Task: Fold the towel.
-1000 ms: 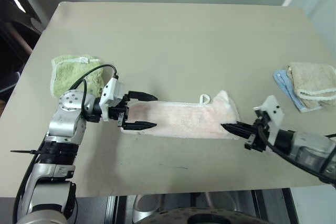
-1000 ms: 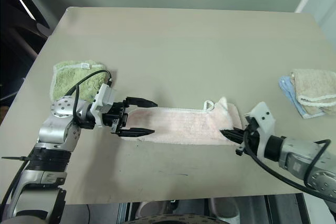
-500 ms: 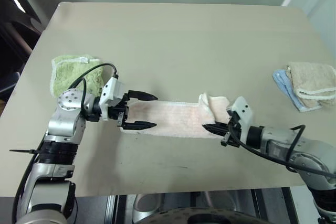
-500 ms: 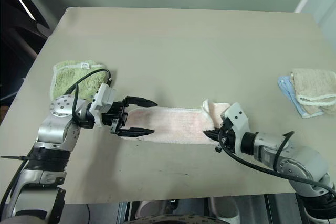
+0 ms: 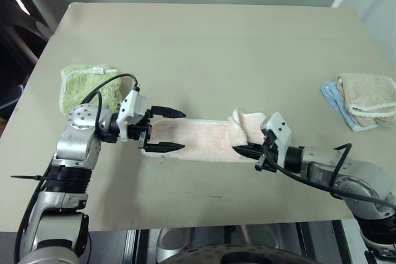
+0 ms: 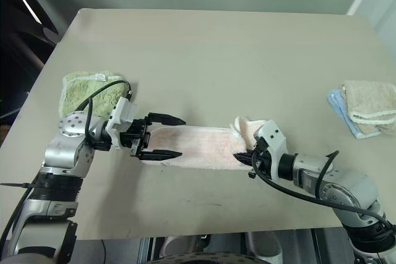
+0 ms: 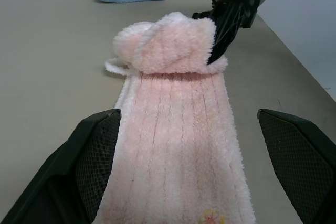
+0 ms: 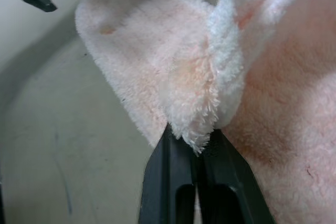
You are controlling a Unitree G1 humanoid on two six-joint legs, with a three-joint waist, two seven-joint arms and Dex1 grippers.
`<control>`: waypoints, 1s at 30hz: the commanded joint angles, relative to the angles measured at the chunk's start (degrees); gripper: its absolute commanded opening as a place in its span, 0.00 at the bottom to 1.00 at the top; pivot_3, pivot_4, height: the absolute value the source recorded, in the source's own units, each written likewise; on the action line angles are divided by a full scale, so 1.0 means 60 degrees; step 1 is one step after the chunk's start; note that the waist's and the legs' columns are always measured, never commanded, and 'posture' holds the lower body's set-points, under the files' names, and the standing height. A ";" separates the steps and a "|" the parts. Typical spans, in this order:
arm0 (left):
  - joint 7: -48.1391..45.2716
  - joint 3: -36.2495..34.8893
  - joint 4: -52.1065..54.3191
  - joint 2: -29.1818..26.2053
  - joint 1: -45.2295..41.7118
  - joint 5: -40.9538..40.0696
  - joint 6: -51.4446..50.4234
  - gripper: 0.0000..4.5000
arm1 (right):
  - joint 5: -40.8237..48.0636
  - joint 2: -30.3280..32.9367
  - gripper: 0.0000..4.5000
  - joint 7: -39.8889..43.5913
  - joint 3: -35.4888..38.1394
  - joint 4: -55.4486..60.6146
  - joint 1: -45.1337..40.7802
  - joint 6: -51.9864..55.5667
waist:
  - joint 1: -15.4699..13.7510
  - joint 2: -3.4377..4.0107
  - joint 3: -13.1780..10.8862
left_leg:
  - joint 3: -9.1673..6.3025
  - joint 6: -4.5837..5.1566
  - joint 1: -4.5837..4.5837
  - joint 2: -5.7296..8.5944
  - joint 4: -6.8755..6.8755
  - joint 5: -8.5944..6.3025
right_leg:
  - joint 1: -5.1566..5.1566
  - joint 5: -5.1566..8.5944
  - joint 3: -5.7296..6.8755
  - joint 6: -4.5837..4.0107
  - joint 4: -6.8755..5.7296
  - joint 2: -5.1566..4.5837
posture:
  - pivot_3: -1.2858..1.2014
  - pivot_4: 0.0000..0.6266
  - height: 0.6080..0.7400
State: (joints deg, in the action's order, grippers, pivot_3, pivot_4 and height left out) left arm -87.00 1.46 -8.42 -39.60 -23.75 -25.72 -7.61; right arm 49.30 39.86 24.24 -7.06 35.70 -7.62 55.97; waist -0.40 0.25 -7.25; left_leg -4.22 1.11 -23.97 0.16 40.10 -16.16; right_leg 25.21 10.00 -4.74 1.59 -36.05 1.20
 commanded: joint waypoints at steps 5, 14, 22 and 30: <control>0.0032 -0.0055 0.0388 -0.0110 -0.0136 -0.0089 -0.0119 1.00 | 0.0265 0.0130 0.59 0.0661 0.0301 0.0287 -0.0238 0.0099 | 0.0008 0.0000 0.0000 | 0.0000 -0.0004 -0.0001 0.0000 -0.0002 0.0002 | 0.0002 0.0001 0.0000 -0.0003 0.0000 0.0000 | 0.52 0.24 0.95; 0.0944 -0.0437 0.0642 0.0573 -0.0788 -0.0940 -0.1240 1.00 | 0.1981 -0.0191 0.99 0.0503 0.1943 0.0465 -0.0250 0.0134 | -0.0042 0.0000 0.0000 | 0.0001 -0.0005 -0.0003 0.0001 -0.0001 0.0008 | -0.0003 0.0007 0.0000 -0.0014 0.0003 0.0000 | 0.52 0.24 0.95; 0.1835 -0.0117 0.1375 0.1865 -0.1401 -0.1798 -0.2426 0.65 | 0.1891 -0.0632 0.64 0.0097 0.2804 0.0129 -0.0111 -0.0500 | -0.0026 0.0000 0.0000 | 0.0004 -0.0021 0.0001 0.0001 -0.0003 0.0039 | -0.0011 -0.0011 0.0000 0.0007 0.0006 -0.0005 | 0.52 0.24 0.95; 0.1245 0.1291 0.0998 0.2673 -0.1203 -0.0955 -0.1731 0.00 | 0.0981 -0.0986 0.01 -0.0013 0.2896 -0.0124 -0.0116 -0.1464 | -0.0029 0.0000 0.0000 | 0.0004 -0.0013 0.0004 0.0001 -0.0001 0.0051 | -0.0016 -0.0022 0.0000 0.0026 0.0011 -0.0006 | 0.52 0.24 0.95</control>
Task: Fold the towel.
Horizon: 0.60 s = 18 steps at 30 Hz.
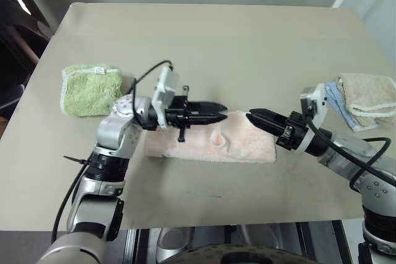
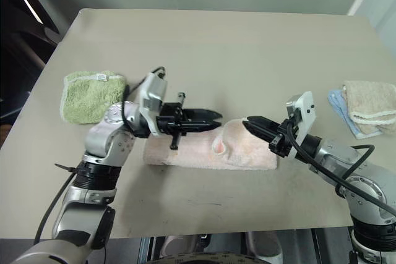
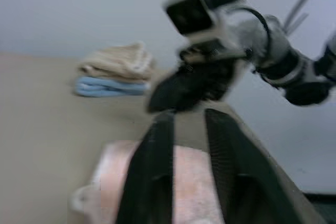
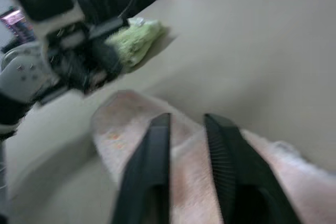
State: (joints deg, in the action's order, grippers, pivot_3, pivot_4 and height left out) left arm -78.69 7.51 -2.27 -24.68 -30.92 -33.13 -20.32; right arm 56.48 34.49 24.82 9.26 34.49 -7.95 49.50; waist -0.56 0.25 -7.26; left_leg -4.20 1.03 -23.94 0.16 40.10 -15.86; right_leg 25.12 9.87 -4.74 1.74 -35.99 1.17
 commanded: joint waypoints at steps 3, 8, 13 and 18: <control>-0.0048 0.0682 -0.0680 0.0531 -0.0021 0.0945 0.1093 0.00 | -0.0533 -0.0142 0.01 -0.0100 -0.0019 -0.0010 -0.0114 -0.0505 | -0.0008 0.0000 0.0000 | 0.0001 0.0007 0.0002 0.0000 -0.0001 0.0004 | -0.0005 -0.0006 0.0000 0.0004 -0.0001 -0.0001 | 0.52 0.24 0.95; -0.0015 0.1169 -0.1912 0.0949 -0.0105 0.1921 0.2240 0.00 | -0.1922 0.0088 0.01 0.0054 -0.1119 -0.0339 0.0112 -0.0607 | -0.0012 0.0001 0.0000 | 0.0001 0.0016 0.0004 0.0000 0.0000 0.0008 | -0.0010 -0.0034 0.0000 0.0008 0.0004 -0.0003 | 0.52 0.24 0.95; 0.0170 0.1501 -0.3031 0.1335 -0.0048 0.2735 0.3263 0.00 | -0.3059 -0.0458 0.01 -0.0067 -0.1608 -0.1151 0.0131 -0.1427 | -0.0011 0.0003 -0.0002 | 0.0001 0.0026 0.0003 0.0002 0.0001 0.0018 | -0.0011 -0.0060 -0.0001 0.0015 0.0010 -0.0004 | 0.52 0.24 0.95; -0.0074 0.1743 -0.2942 0.1287 0.0272 0.2957 0.3298 0.00 | -0.4287 -0.0522 0.01 -0.0202 -0.2177 -0.1744 0.0171 -0.1610 | -0.0007 0.0003 -0.0002 | 0.0002 0.0033 0.0001 0.0006 0.0003 0.0024 | -0.0012 -0.0072 -0.0001 0.0022 0.0016 -0.0010 | 0.52 0.24 0.95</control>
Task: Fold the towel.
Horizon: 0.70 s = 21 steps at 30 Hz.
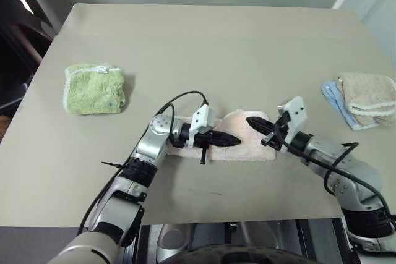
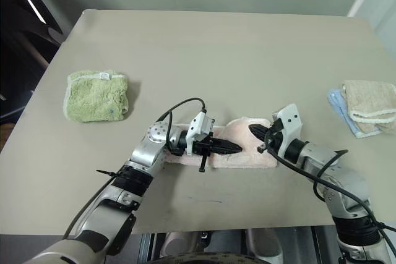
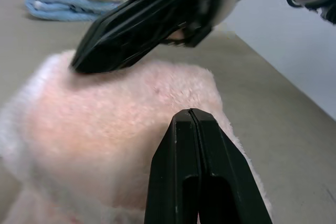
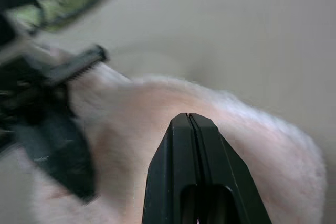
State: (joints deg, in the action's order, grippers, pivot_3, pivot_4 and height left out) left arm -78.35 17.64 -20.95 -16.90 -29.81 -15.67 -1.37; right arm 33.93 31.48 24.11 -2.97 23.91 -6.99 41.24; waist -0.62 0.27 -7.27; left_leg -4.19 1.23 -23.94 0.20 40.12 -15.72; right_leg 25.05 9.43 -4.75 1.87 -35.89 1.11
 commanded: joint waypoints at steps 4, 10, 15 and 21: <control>-0.0229 0.0224 0.0282 -0.0355 0.0120 0.0213 -0.0518 0.00 | -0.0851 -0.0016 0.01 0.0145 -0.0450 0.0161 0.0288 -0.0187 | -0.0006 0.0001 -0.0001 | 0.0000 -0.0001 -0.0001 0.0000 -0.0005 0.0000 | 0.0001 0.0001 0.0001 -0.0001 0.0000 0.0000 | 0.52 0.24 0.95; -0.0221 0.0626 0.0209 -0.0888 0.0108 0.0914 -0.0585 0.00 | -0.1312 -0.0163 0.01 0.0109 -0.0641 0.0134 0.0469 -0.0241 | 0.0006 0.0000 0.0000 | -0.0001 -0.0002 0.0022 0.0000 -0.0003 0.0001 | -0.0024 0.0003 0.0001 -0.0006 0.0003 0.0000 | 0.52 0.24 0.95; -0.0035 0.0273 0.0539 -0.0616 -0.0040 0.0296 -0.1541 0.00 | -0.1605 -0.0391 0.01 0.0121 -0.0701 0.0099 0.0359 -0.0385 | 0.0014 0.0001 0.0001 | -0.0001 -0.0002 0.0045 0.0000 -0.0007 0.0001 | -0.0044 0.0048 0.0000 -0.0082 0.0002 0.0001 | 0.52 0.24 0.95; -0.0178 -0.0615 0.1781 -0.0636 -0.0241 -0.1241 -0.3332 0.00 | -0.0909 -0.0591 0.01 0.0309 0.0207 0.0579 0.0243 -0.0235 | 0.0009 0.0003 -0.0001 | 0.0001 -0.0008 0.0031 0.0002 -0.0008 0.0004 | -0.0031 0.0037 0.0000 -0.0062 0.0002 0.0001 | 0.52 0.24 0.95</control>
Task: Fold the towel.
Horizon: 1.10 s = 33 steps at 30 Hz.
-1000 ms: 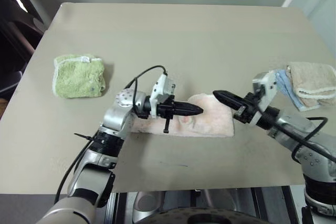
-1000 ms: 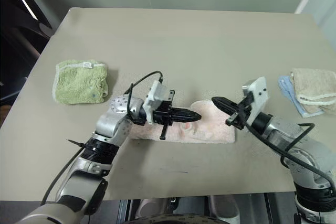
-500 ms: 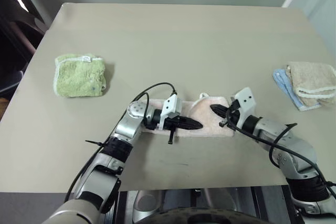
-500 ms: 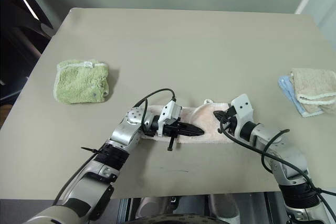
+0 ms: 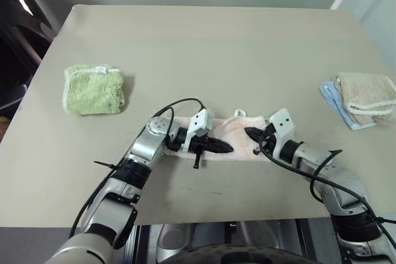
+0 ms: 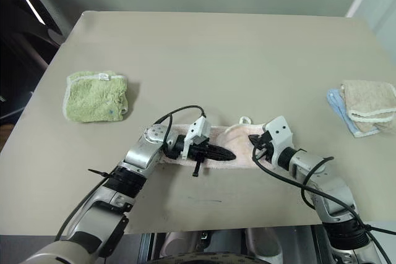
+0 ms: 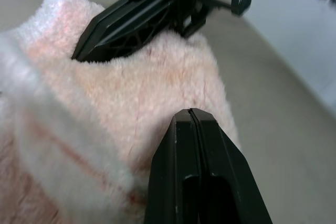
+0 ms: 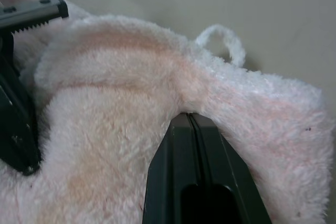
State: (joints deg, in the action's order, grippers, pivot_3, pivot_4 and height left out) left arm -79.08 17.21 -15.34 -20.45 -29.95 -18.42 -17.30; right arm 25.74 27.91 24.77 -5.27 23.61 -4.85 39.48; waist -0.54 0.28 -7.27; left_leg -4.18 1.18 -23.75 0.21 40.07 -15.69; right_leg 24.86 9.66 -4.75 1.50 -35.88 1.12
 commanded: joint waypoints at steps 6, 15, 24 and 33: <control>0.0684 -0.1890 0.2018 -0.0514 -0.0627 -0.2058 -0.2127 0.28 | 0.1519 0.0117 0.00 0.0447 0.1279 0.1676 -0.0136 0.0670 | -0.0007 -0.0002 -0.0002 | 0.0002 -0.0023 -0.0009 0.0000 -0.0004 0.0013 | 0.0006 0.0009 0.0002 0.0009 0.0001 0.0002 | 0.52 0.24 0.95; 0.0873 -0.3783 0.3055 -0.3147 -0.0438 -0.3877 -0.4699 0.99 | 0.2780 0.0676 0.00 0.0985 0.1474 0.2326 -0.0560 0.1294 | 0.0039 -0.0009 -0.0006 | -0.0004 -0.0079 0.0003 -0.0004 -0.0023 0.0044 | 0.0012 0.0057 -0.0008 -0.0048 -0.0001 0.0020 | 0.52 0.24 0.95; 0.1947 -0.6159 0.3695 -0.5237 0.2496 -0.4860 -0.6808 1.00 | 0.2852 0.0624 0.42 0.1746 0.0990 0.1414 -0.1493 0.1125 | 0.0153 -0.0018 -0.0004 | -0.0008 -0.0109 -0.0006 -0.0013 -0.0050 0.0029 | 0.0056 0.0083 -0.0017 -0.0085 -0.0008 0.0039 | 0.52 0.24 0.95; 0.4347 -0.8430 0.4191 -0.5351 0.3759 -0.6988 -1.1821 1.00 | 0.1799 0.0490 0.99 0.2167 0.0046 0.0587 -0.1934 0.0408 | 0.0074 -0.0024 -0.0001 | -0.0008 -0.0175 0.0004 -0.0024 -0.0177 0.0068 | 0.0102 0.0079 -0.0004 -0.0161 -0.0017 0.0036 | 0.52 0.24 0.95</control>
State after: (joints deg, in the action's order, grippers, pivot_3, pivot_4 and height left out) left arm -55.35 -30.51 8.45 -53.17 -7.43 -57.43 -83.45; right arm 36.87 31.25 37.08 -4.94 26.33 -15.41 43.64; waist -0.10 0.13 -7.28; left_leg -4.22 0.08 -23.68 0.07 38.94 -15.25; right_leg 25.48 10.09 -4.78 0.46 -36.00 1.34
